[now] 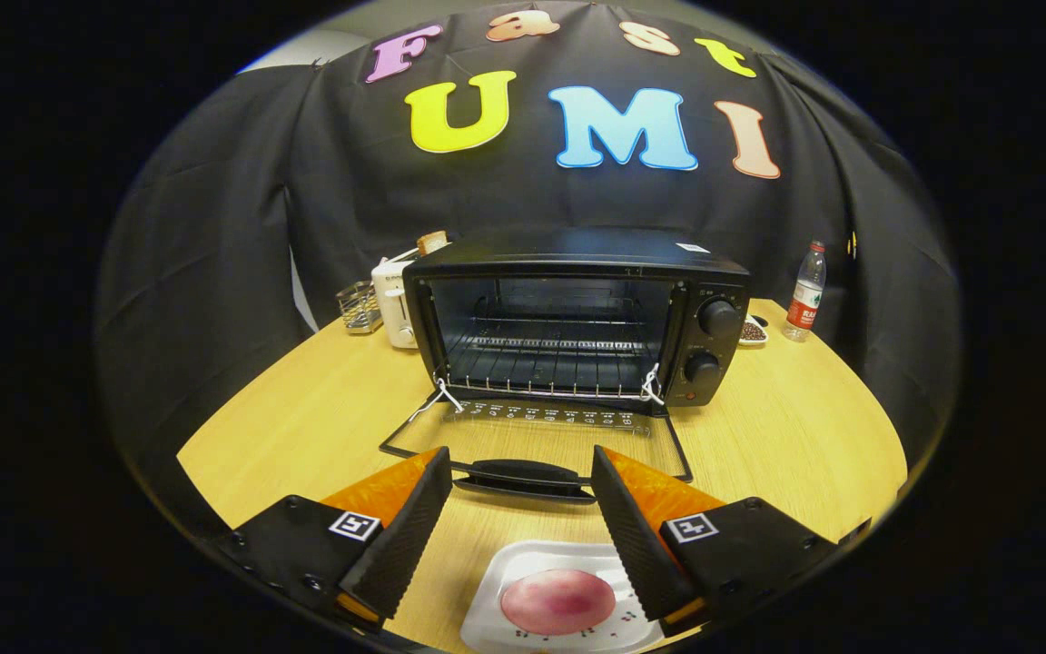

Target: Open the toaster oven, put the food inside, and close the toaster oven door.

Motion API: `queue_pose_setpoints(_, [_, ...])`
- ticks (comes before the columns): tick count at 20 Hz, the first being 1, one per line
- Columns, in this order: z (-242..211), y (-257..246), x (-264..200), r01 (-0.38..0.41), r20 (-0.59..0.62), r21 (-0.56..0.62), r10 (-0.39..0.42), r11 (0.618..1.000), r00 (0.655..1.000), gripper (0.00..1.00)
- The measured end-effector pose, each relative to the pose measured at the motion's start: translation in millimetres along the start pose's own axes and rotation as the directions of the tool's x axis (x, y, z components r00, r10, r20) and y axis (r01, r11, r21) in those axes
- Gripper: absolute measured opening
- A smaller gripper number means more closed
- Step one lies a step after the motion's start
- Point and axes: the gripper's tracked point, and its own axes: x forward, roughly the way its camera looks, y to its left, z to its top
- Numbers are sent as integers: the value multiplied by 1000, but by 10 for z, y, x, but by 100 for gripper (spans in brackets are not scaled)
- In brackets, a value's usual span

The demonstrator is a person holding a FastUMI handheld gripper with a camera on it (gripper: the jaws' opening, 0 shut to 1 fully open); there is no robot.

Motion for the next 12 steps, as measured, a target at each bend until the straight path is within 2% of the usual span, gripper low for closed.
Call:
queue_pose_setpoints(4, [-116,-122,-244,-113,-118,67,121,991,986,98])
queue_pose_setpoints(8, [-225,-359,-441,-156,-202,124,179,980,963,98])
queue_pose_setpoints(12, [-455,-492,-565,-206,-316,168,251,964,915,98])
